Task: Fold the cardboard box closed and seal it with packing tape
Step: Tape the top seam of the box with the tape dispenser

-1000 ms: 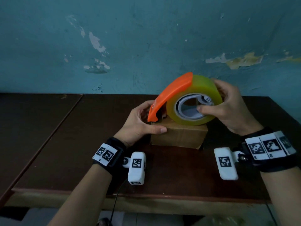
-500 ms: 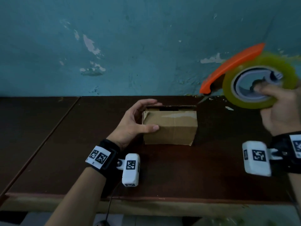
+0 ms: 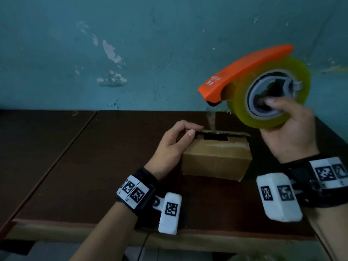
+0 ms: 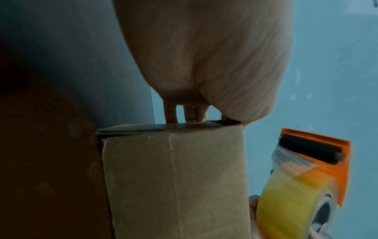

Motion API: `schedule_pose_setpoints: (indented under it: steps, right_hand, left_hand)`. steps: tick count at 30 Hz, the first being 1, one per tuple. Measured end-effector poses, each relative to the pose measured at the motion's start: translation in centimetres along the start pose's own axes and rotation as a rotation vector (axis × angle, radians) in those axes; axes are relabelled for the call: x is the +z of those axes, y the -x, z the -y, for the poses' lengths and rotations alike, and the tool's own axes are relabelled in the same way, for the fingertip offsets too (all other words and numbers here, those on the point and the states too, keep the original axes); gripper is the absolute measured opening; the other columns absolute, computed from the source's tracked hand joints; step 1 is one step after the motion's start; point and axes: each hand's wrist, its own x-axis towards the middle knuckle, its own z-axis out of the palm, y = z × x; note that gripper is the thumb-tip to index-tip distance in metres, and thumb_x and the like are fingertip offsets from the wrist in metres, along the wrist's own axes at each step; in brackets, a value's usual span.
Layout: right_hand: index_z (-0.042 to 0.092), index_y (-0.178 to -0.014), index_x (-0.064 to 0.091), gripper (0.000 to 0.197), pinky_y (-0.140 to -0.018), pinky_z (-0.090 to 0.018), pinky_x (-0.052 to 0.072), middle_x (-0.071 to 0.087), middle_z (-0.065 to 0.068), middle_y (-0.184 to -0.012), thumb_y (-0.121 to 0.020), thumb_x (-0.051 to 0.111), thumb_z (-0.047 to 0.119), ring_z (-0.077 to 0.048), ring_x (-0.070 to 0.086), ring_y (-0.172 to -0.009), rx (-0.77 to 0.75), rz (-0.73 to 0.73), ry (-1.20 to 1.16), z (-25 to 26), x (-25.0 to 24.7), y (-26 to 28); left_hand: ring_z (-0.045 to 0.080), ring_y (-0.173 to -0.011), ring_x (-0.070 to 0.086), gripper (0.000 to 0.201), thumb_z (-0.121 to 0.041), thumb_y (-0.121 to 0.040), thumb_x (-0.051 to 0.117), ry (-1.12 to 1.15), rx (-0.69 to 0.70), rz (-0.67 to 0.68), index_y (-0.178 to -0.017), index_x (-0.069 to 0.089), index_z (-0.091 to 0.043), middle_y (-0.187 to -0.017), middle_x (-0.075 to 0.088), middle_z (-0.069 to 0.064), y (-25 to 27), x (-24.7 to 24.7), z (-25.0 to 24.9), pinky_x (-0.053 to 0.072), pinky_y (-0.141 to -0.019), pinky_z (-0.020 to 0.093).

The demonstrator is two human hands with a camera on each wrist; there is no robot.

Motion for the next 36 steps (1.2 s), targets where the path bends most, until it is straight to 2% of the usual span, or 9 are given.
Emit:
schedule_pose_setpoints:
  steps: [4,7,11,15,22,27,30,33,36]
  right_hand:
    - [0.008,-0.101,0.065,0.025,-0.094,-0.040,0.056,0.069,-0.009,-0.105,-0.091,0.045,-0.004,-0.027,0.066,-0.111,0.025,0.023,-0.075,-0.8,1.7,-0.1]
    - [0.007,-0.087,0.065,0.023,-0.093,-0.040,0.057,0.070,-0.009,-0.095,-0.090,0.046,-0.005,-0.026,0.069,-0.102,0.012,0.005,-0.128,-1.2,2.5,-0.2]
    - [0.006,-0.088,0.064,0.022,-0.101,-0.046,0.051,0.068,-0.011,-0.098,-0.090,0.046,-0.005,-0.027,0.067,-0.105,0.017,-0.009,-0.158,-1.6,2.8,-0.2]
    - [0.008,-0.098,0.065,0.027,-0.093,-0.039,0.057,0.071,-0.007,-0.098,-0.092,0.043,-0.005,-0.024,0.069,-0.104,0.023,0.025,-0.139,-1.6,2.7,-0.1]
    - [0.007,-0.087,0.071,0.022,-0.089,-0.039,0.058,0.072,-0.010,-0.092,-0.084,0.053,-0.004,-0.024,0.071,-0.098,0.104,-0.003,-0.137,-3.2,3.0,-0.1]
    - [0.008,-0.096,0.069,0.032,-0.088,-0.039,0.058,0.071,-0.009,-0.096,-0.078,0.049,-0.008,-0.023,0.070,-0.094,0.184,-0.043,-0.072,-4.0,2.6,-0.3]
    - [0.008,-0.093,0.068,0.031,-0.086,-0.038,0.057,0.070,-0.008,-0.094,-0.078,0.048,-0.010,-0.020,0.071,-0.090,0.211,-0.037,-0.075,-4.0,2.4,-0.2]
    - [0.009,-0.096,0.068,0.034,-0.084,-0.037,0.058,0.069,-0.007,-0.095,-0.078,0.048,-0.012,-0.018,0.070,-0.090,0.204,-0.004,-0.039,-4.1,2.3,0.0]
    - [0.008,-0.099,0.069,0.037,-0.092,-0.041,0.056,0.069,-0.008,-0.099,-0.074,0.051,-0.011,-0.022,0.069,-0.097,0.186,0.007,0.000,-4.5,2.5,-0.1]
  left_hand:
    - [0.034,-0.114,0.064,0.015,-0.004,-0.092,0.070,0.033,0.078,-0.083,-0.102,0.070,0.007,-0.116,0.067,0.024,-0.3,-0.4,0.2,0.046,-0.109,0.056]
    - [0.025,-0.111,0.066,0.007,0.000,-0.085,0.076,0.110,0.064,-0.096,-0.092,0.073,0.002,-0.109,0.071,0.018,-0.3,-0.4,0.1,0.047,-0.109,0.052]
    - [0.020,-0.106,0.067,0.011,0.002,-0.083,0.078,0.144,0.035,-0.110,-0.092,0.073,0.004,-0.107,0.071,0.014,-0.5,-0.3,-0.1,0.050,-0.107,0.044]
    - [0.023,-0.108,0.065,0.009,0.002,-0.082,0.079,0.159,0.025,-0.099,-0.089,0.075,0.000,-0.107,0.070,0.014,-0.5,-0.4,0.1,0.047,-0.109,0.049]
    - [0.017,-0.105,0.065,0.018,0.004,-0.080,0.080,0.144,0.020,-0.122,-0.085,0.068,0.016,-0.102,0.065,0.020,-0.7,-0.2,0.3,0.049,-0.104,0.042]
    - [0.017,-0.106,0.065,0.007,0.000,-0.088,0.074,0.122,0.002,-0.067,-0.081,0.072,0.002,-0.096,0.066,0.011,-0.8,-0.7,0.0,0.047,-0.098,0.036]
    - [0.021,-0.113,0.064,0.022,-0.005,-0.096,0.057,0.217,-0.066,-0.018,-0.083,0.075,0.000,-0.101,0.072,0.007,-0.7,-1.4,0.0,0.044,-0.103,0.041]
    - [0.033,-0.125,0.060,0.051,-0.016,-0.103,0.033,0.398,-0.106,0.022,-0.086,0.078,-0.001,-0.113,0.072,0.021,-0.3,-2.6,-0.3,0.040,-0.105,0.048]
    - [0.035,-0.116,0.063,0.076,-0.050,-0.102,0.028,0.490,-0.160,0.028,-0.081,0.078,0.002,-0.112,0.069,0.032,0.2,-3.0,-1.3,0.043,-0.098,0.044]
